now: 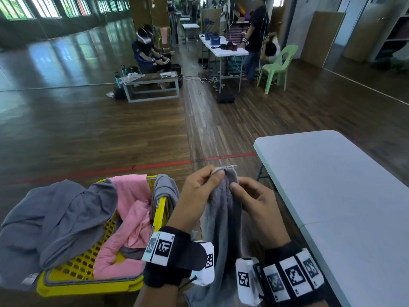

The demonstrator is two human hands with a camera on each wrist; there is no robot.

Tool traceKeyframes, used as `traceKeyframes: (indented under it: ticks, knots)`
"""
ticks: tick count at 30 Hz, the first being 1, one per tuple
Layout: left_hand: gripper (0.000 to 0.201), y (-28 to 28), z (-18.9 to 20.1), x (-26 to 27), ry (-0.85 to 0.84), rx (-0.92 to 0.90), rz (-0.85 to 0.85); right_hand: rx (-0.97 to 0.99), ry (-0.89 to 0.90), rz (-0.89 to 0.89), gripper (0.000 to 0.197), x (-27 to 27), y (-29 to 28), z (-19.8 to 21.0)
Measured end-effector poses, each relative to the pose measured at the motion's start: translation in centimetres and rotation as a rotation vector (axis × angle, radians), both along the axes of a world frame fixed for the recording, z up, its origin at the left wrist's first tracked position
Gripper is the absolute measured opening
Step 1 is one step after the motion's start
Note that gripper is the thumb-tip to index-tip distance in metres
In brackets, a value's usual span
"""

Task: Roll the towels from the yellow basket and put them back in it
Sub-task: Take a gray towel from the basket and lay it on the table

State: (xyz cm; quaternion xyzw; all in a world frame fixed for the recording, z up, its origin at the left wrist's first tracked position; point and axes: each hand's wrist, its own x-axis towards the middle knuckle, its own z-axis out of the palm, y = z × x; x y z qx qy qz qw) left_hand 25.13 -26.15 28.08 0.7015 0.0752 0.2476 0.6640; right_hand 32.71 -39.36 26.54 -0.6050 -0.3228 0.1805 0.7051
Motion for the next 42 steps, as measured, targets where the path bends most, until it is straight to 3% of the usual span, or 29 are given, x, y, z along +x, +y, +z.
traceKeyframes:
  ticks: [3,6,11,14,16,18,20,21,23,27,29,33,35,40,42]
  knots:
    - [0.017,0.1,0.2,-0.2,0.012,0.120,-0.049,0.021,-0.039,-0.021,0.012,0.1,0.3,0.4]
    - [0.019,0.4,-0.3,-0.3,0.074,0.095,-0.014,0.020,-0.129,-0.044,0.010,0.4,0.6,0.8]
    - [0.020,1.0,0.0,-0.2,-0.004,0.135,0.367,-0.121,-0.058,0.112,0.014,0.1,0.6,-1.0]
    - [0.017,2.2,0.0,-0.6,-0.058,0.176,0.558,-0.137,-0.064,0.010,0.011,0.0,-0.1,-2.4]
    - [0.025,2.1,-0.6,-0.6,0.002,0.125,0.447,-0.101,-0.110,-0.054,0.010,0.0,-0.1,-1.9]
    - [0.036,1.1,-1.2,-0.6,0.142,0.118,0.133,-0.042,-0.182,-0.088,0.010,0.2,0.2,-0.8]
    - [0.028,0.0,-1.8,-0.4,0.213,0.155,-0.098,-0.005,-0.224,-0.111,0.006,0.4,0.7,0.1]
    - [0.023,0.0,-2.1,-0.3,0.195,0.154,-0.103,0.002,-0.212,-0.110,0.006,0.4,0.9,0.1]
    - [0.018,0.7,-2.1,-0.1,0.101,0.075,0.043,-0.015,-0.136,-0.061,0.008,0.3,0.9,-0.5]
    - [0.030,2.9,-2.7,-0.1,-0.012,-0.041,0.381,-0.152,-0.090,-0.015,0.013,-0.1,-0.3,-3.2]
    - [0.028,2.8,-2.9,-0.3,0.033,-0.048,0.331,-0.154,-0.101,-0.048,0.012,-0.1,-0.3,-3.3]
    - [0.024,0.8,-3.8,-0.4,0.230,0.068,-0.141,-0.053,-0.131,-0.115,0.007,0.6,0.7,-1.8]
    - [0.024,0.9,-3.7,-0.3,0.149,-0.034,-0.091,-0.054,-0.118,-0.098,0.004,0.7,1.0,-1.9]
    - [0.027,2.9,-4.0,0.0,0.000,-0.317,0.215,-0.158,0.012,-0.014,0.011,-0.2,0.0,-4.9]
    - [0.028,3.0,-4.5,0.2,0.094,-0.227,0.246,-0.145,-0.013,-0.041,0.011,0.1,-0.1,-4.7]
